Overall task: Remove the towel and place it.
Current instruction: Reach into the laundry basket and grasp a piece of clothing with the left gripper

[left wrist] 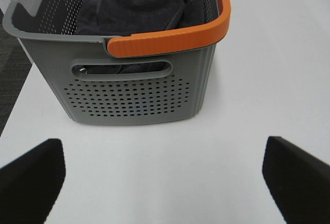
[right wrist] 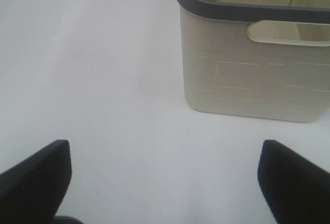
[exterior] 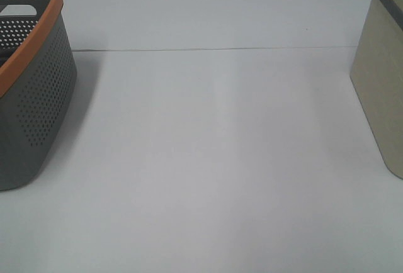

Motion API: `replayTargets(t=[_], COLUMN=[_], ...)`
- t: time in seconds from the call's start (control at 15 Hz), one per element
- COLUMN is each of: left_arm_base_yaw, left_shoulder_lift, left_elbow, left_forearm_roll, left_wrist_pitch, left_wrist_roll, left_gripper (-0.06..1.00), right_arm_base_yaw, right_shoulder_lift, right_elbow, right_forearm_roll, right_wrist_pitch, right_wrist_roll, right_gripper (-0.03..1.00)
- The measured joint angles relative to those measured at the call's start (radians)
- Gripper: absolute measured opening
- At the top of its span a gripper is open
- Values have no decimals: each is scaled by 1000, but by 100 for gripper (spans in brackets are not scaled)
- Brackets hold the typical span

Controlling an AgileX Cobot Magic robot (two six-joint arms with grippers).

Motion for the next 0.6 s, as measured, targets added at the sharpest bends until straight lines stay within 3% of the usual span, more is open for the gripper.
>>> replayTargets(t=[0.6], left_arm_base_yaw=[0], left_shoulder_lift=[0], left_elbow=[0], left_forearm_roll=[0], left_wrist_pitch=[-1], left_wrist_roll=[0], left_gripper=[98], right_arm_base_yaw=[0], right_shoulder_lift=[0], right_elbow=[0], right_forearm_roll=[0], right_wrist_pitch=[0], right_wrist_roll=[0], right_gripper=[87])
